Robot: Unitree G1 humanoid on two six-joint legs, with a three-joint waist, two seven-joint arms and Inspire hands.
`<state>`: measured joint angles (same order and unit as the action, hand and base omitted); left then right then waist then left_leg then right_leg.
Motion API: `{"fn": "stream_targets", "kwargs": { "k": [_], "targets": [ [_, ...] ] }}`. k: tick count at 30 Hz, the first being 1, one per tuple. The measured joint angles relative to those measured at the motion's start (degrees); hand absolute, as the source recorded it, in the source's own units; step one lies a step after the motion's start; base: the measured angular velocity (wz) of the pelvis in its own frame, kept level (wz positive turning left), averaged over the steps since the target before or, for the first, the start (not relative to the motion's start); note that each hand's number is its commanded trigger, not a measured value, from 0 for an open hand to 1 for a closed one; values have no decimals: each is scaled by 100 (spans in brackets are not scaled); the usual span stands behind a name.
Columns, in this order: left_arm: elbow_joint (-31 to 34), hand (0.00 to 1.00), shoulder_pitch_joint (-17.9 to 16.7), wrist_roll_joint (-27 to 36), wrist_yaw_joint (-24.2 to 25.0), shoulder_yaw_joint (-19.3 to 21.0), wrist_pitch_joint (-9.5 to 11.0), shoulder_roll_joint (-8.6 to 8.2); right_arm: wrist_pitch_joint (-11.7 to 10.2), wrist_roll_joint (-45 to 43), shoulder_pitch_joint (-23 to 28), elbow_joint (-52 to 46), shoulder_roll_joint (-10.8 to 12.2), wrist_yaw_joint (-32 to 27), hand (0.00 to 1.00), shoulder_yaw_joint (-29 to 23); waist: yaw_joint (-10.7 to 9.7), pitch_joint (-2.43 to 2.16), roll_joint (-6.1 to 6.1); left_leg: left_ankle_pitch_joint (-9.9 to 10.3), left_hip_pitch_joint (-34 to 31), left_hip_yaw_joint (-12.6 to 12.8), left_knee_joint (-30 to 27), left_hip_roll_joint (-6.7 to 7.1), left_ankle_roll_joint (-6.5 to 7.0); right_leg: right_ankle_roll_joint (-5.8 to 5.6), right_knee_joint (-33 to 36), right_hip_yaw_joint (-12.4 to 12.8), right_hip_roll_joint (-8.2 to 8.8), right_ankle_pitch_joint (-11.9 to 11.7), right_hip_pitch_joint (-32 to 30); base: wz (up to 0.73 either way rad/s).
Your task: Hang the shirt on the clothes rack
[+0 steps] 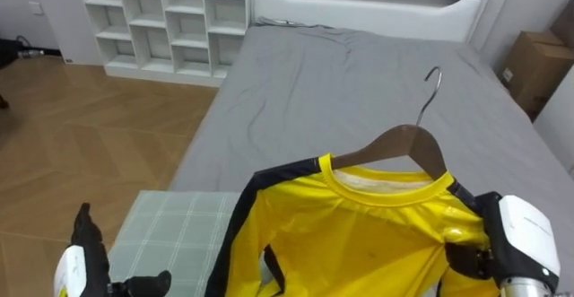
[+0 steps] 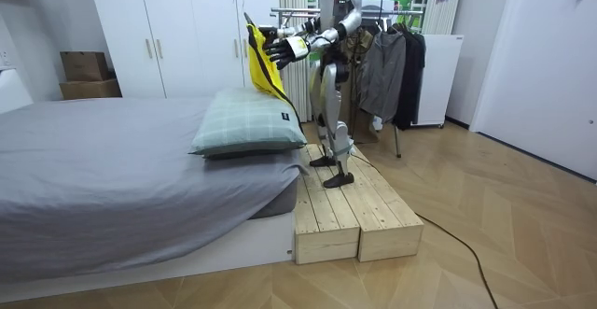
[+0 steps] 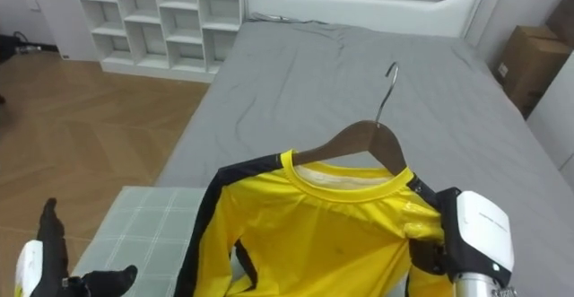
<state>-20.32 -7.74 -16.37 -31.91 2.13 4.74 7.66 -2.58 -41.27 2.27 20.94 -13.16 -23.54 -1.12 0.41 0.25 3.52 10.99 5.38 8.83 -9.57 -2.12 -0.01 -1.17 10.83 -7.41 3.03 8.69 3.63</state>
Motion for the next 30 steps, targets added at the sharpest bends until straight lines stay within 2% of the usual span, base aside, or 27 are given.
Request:
{"fn": "stream_targets", "kwargs": {
  "k": [2, 4, 5, 6, 8, 10, 14, 15, 17, 18, 19, 20, 21, 22, 23, 24, 25, 26, 27, 28, 29, 30],
  "targets": [
    [1, 0, -2, 0, -1, 30, 8, 2, -46, 31, 108, -42, 0, 0, 100, -3, 22, -1, -2, 33, 41, 146, -3, -24, 0, -1, 11, 13, -13, 1, -27, -43],
    [0, 0, -15, -65, -4, 126, 19, 7, -123, 22, 153, -59, -1, -1, 100, -7, 49, 3, -11, 69, 66, 489, 2, -124, -11, 17, 122, 63, -40, -11, -256, -68],
    [1, 0, -18, -70, -6, 128, 19, 10, -125, 41, 178, -60, -2, -7, 100, -8, 115, 11, -23, 90, 104, 629, 3, -152, -22, 31, 157, 86, -59, -20, -291, -98],
    [0, 0, -79, -69, -12, 126, 19, 10, -122, 82, 243, -60, 12, -7, 100, 4, 198, 11, -42, 156, 174, 877, -26, -219, -48, 62, 220, 70, -100, -39, -352, -104],
    [-1, 0, -149, -61, -14, 123, 17, 12, -122, 234, 355, -59, 43, -9, 100, 15, 214, 19, -55, 243, 266, 1161, -78, -298, -85, 94, 316, -159, -112, -59, -400, -92],
    [-1, 0, -151, -62, -29, 122, 17, 12, -123, 276, 384, -46, 102, -27, 100, 15, 224, 37, -81, 375, 282, 1454, -246, -417, -128, 178, 396, -472, -124, -108, -496, -76],
    [0, 0, -119, -65, -11, 4, 17, -21, -137, 246, 389, -46, 255, -39, 100, 26, 90, 44, -105, 547, 281, 1827, -468, -548, -190, 264, 545, -534, -215, -94, -676, -58],
    [0, 0, -96, -78, -11, -58, 16, -22, -173, 249, 383, -47, 278, -39, 100, 50, 70, 54, -124, 641, 261, 1973, -630, -636, -228, 320, 643, -517, -251, -60, -749, -67],
    [4, 0, -61, -138, -21, -150, 16, -13, -177, 268, 369, -112, 307, -39, 100, 130, 15, 56, -125, 797, 222, 2164, -924, -766, -295, 432, 900, -714, -288, 77, -906, -61],
    [3, 0, -51, -164, -47, -178, 17, -9, -184, 269, 339, -168, 341, -39, 100, 208, -9, 57, -127, 895, 214, 2268, -1181, -869, -349, 498, 1104, -692, -287, 189, -1001, -72],
    [-2, 0, -38, -187, -84, -180, 19, 1, -261, 251, 309, -180, 385, -39, 100, 270, -19, 61, -53, 932, 162, 2309, -1620, -936, -358, 543, 1302, -572, -296, 344, -1082, -76],
    [-11, 0, -39, -187, -119, -186, 18, 0, -299, 249, 308, -181, 391, -40, 100, 308, -12, 56, -28, 928, 103, 2295, -1946, -1011, -359, 569, 1379, -484, -328, 396, -1091, -92],
    [-36, 0, -47, -187, -180, -238, 18, -1, -376, 252, 307, -185, 368, -60, 100, 357, 14, 60, -96, 915, 1, 2173, -2563, -1215, -368, 635, 1433, -291, -460, 455, -1035, -98],
    [-35, 0, -52, -181, -206, -256, 19, -2, -395, 248, 287, -185, 366, -113, 100, 414, 14, 66, -155, 832, -133, 1909, -3076, -1332, -366, 701, 1508, -69, -589, 496, -1008, -119],
    [-37, 0, -54, -184, -268, -313, 19, -18, -395, 261, 296, -185, 368, -153, 100, 481, -19, 72, -164, 560, -297, 1512, -3519, -1316, -359, 745, 1540, 159, -672, 523, -972, -98],
    [-39, 0, -58, -188, -307, -334, 19, -35, -395, 259, 301, -187, 367, -153, 100, 498, -23, 72, -166, 404, -405, 1347, -3689, -1287, -360, 755, 1540, 317, -715, 527, -925, -95],
    [-41, 0, -55, -186, -378, -394, 32, -59, -393, 258, 302, -191, 364, -152, 100, 504, -19, 83, -128, 355, -583, 944, -3786, -1101, -323, 758, 1547, 635, -765, 556, -903, -76],
    [-41, 0, -54, -187, -389, -458, 47, -61, -383, 258, 302, -191, 363, -151, 100, 501, -17, 72, -149, 399, -655, 740, -3718, -1004, -266, 759, 1538, 758, -767, 554, -891, -103],
    [-36, 0, -56, -178, -407, -595, 62, -69, -367, 265, 303, -194, 360, -137, 100, 499, -27, 81, -131, 452, -861, 399, -3550, -770, -220, 760, 1494, 1041, -809, 514, -886, -128],
    [-26, 0, -53, -176, -466, -716, 62, -123, -367, 266, 277, -211, 354, -117, 100, 529, 14, 78, -119, 475, -1071, 4, -3255, -500, -241, 743, 1492, 1401, -845, 483, -911, -144],
    [-26, 0, -53, -180, -502, -744, 61, -175, -367, 264, 260, -243, 353, -89, 100, 549, 37, 66, -137, 475, -1166, -153, -3051, -392, -244, 730, 1488, 1596, -874, 456, -932, -173],
    [-27, 0, -53, -187, -543, -777, 66, -247, -367, 270, 220, -347, 342, -19, 100, 598, 115, 60, -142, 450, -1275, -508, -2478, -191, -284, 708, 1465, 1964, -939, 378, -971, -189]
  ]
}}
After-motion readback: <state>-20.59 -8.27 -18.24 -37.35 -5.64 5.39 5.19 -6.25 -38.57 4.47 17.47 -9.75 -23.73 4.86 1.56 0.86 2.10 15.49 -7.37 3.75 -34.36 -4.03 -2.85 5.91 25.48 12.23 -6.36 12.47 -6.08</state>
